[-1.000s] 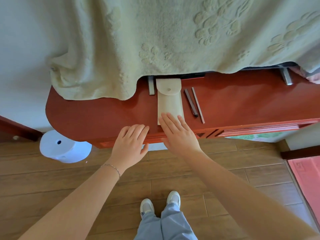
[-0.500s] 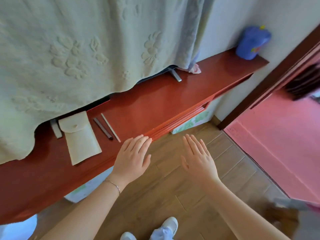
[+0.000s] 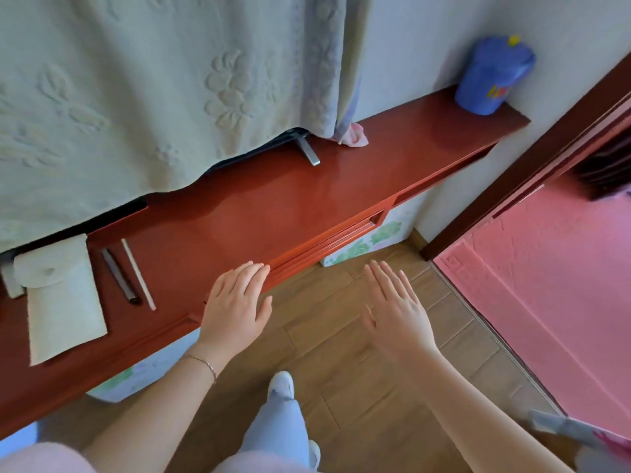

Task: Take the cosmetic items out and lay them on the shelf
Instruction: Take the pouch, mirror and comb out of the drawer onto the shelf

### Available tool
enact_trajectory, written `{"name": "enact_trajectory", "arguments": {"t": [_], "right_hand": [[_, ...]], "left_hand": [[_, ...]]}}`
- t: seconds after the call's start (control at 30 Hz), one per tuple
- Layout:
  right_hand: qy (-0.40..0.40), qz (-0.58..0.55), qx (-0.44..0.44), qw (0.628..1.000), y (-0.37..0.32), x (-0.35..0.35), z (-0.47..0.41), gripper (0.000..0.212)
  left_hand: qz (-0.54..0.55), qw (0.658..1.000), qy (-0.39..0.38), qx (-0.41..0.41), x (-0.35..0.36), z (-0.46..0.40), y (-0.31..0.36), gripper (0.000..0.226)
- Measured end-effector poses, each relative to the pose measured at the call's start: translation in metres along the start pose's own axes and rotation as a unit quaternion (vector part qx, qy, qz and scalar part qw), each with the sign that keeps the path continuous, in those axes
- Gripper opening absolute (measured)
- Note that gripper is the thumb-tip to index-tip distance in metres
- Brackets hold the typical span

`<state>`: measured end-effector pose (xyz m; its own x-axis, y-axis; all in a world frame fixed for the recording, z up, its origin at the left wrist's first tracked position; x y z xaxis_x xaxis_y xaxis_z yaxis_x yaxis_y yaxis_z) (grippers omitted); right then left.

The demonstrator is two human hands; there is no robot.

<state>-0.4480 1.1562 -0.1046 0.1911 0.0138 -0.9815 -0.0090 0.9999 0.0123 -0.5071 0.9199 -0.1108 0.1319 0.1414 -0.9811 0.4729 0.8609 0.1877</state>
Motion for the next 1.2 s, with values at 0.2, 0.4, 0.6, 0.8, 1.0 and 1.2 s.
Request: {"name": "enact_trajectory", "arguments": {"t": [0.2,0.4,0.6,0.8,1.0,1.2], "right_hand": [[0.005,0.007,-0.087,0.996,0.005,-0.005,-0.081,0.059],[0.018,0.038,-0.169,0.985,0.011,-0.020,-0.137,0.062],[0.020,0.057,-0.208,0.976,0.021,-0.021,-0.163,0.054],[0.014,0.063,-0.296,0.953,0.018,-0.016,-0.178,0.056],[0.033,0.022,-0.397,0.917,0.027,-0.006,-0.175,0.052],[-0.108,-0.127,-0.394,0.904,0.052,0.053,-0.143,0.039]], "left_hand": [[0.009,0.996,0.007,-0.083,0.003,-0.039,-0.019,0.046],[0.023,0.991,0.023,-0.133,0.003,-0.067,-0.025,0.046],[0.027,0.985,0.039,-0.164,0.005,-0.081,-0.010,0.048],[0.010,0.971,0.054,-0.234,0.012,-0.072,0.004,0.046],[0.069,0.943,0.063,-0.320,0.024,-0.053,0.028,0.043],[0.379,0.787,0.115,-0.473,0.085,-0.011,0.055,0.028]]}}
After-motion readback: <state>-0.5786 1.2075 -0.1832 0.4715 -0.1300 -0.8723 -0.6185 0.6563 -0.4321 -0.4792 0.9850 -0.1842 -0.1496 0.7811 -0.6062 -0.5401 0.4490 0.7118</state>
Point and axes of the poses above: each hand's wrist, its own z-axis away from the middle knuckle, its own x-axis out of the palm, y = z × x, the point moved 5 cm from there along -z, towards the middle knuckle, and after that the axes turned 11 degrees about -y, right-handed, at the moved point
